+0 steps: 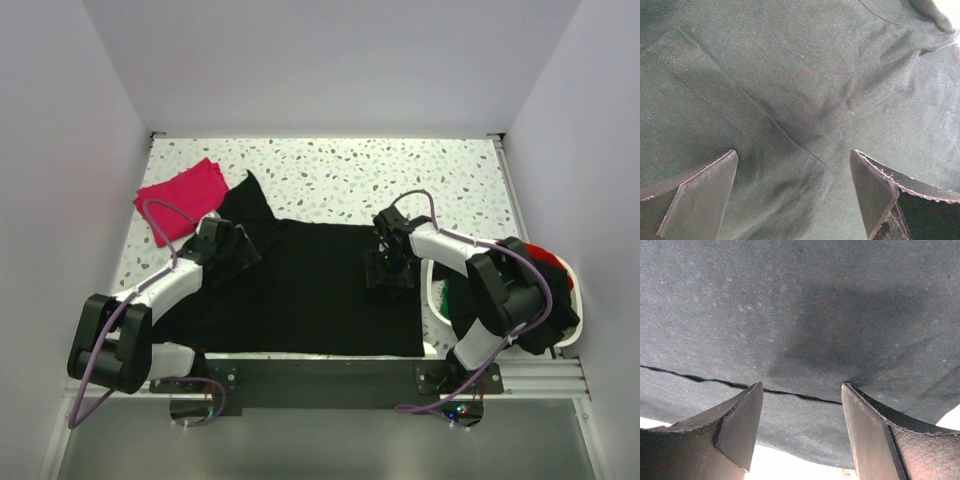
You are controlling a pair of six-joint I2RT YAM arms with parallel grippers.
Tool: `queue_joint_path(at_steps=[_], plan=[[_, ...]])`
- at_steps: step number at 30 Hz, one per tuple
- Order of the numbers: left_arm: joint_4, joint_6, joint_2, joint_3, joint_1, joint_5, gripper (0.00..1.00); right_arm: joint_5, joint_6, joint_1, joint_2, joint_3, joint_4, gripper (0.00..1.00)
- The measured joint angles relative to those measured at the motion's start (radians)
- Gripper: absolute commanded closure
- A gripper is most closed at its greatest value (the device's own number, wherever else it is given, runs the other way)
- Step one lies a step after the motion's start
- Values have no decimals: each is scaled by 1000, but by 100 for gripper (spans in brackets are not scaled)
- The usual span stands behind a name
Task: Fold and stack the t-shirts
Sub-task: Fold the tshirt
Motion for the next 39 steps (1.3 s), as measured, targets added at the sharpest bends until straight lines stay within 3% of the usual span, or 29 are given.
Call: queue_joint_path(at_steps=[11, 18, 29, 39], plan=[[28, -14, -113, -90, 0, 18, 0, 16, 33, 0, -78, -85, 5, 32], [-37, -23, -138, -76, 0, 32, 0, 59, 17, 1, -55, -32, -58, 31], [-62, 52, 29, 271, 0, 14, 1, 229, -80, -81, 72, 387, -181, 32], [-45, 133, 241, 493, 0, 7, 1, 306, -138, -285, 306, 547, -201, 36]])
